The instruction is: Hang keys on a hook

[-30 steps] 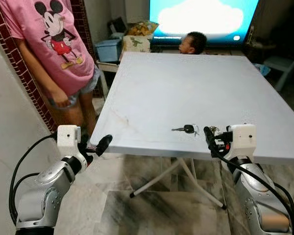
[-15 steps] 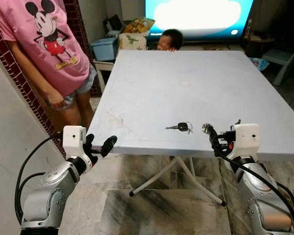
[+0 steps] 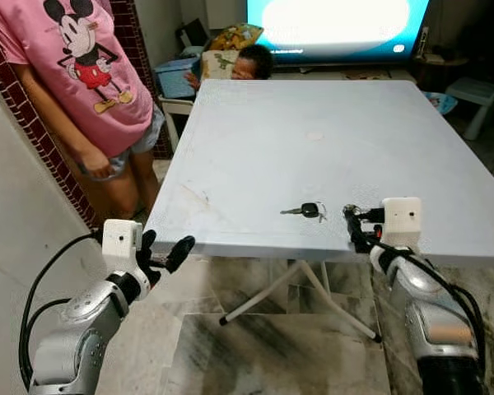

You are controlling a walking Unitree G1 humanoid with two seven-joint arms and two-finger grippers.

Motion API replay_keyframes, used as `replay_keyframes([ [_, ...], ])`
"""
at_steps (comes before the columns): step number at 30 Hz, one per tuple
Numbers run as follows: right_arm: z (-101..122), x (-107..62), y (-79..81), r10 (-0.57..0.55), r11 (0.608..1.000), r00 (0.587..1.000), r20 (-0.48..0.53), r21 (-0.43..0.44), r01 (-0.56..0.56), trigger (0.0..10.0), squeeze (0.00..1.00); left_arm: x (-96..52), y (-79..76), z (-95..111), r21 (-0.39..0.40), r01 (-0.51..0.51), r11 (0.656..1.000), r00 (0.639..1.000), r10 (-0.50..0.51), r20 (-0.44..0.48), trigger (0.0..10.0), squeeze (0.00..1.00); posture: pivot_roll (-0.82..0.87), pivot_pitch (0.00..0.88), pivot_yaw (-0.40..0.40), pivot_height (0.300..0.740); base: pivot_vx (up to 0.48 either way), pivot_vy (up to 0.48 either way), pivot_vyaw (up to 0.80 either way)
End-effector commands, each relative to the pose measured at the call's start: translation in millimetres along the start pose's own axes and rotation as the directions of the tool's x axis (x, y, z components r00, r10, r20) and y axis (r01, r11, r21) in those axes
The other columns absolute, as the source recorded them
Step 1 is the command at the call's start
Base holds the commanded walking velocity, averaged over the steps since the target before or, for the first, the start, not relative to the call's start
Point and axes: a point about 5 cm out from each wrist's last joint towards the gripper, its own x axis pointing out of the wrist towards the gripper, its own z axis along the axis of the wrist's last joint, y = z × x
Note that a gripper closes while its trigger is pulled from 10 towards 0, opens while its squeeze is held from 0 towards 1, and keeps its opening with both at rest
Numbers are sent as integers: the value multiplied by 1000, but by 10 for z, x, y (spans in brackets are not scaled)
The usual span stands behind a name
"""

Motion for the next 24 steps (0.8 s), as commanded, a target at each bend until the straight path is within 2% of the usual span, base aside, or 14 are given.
replay_keyframes([
  [1,32,31,6,9,1000,1000,9,1,-9,10000,0,-33,0,60,26,6,1000,1000,-6,11,10000,0,49,56,63,740,0,0,0],
  [6,15,145,81,67,998,998,-12,-13,-68,10000,0,-66,-100,110,31,86,996,996,-86,18,10000,0,52,65,68,740,0,0,0],
  [10,51,237,127,93,995,996,-10,-20,-94,10000,0,-126,-262,40,65,211,975,977,-207,-60,10000,0,64,76,68,740,0,0,0],
  [15,43,290,182,141,990,990,-19,-30,-141,10000,0,-214,-381,-12,72,316,946,944,-306,-127,10000,0,69,84,68,740,0,0,0],
  [24,59,378,244,193,980,981,-24,-34,-194,10000,0,-218,-404,24,82,333,940,938,-320,-133,10000,0,72,76,80,740,0,0,0],
])
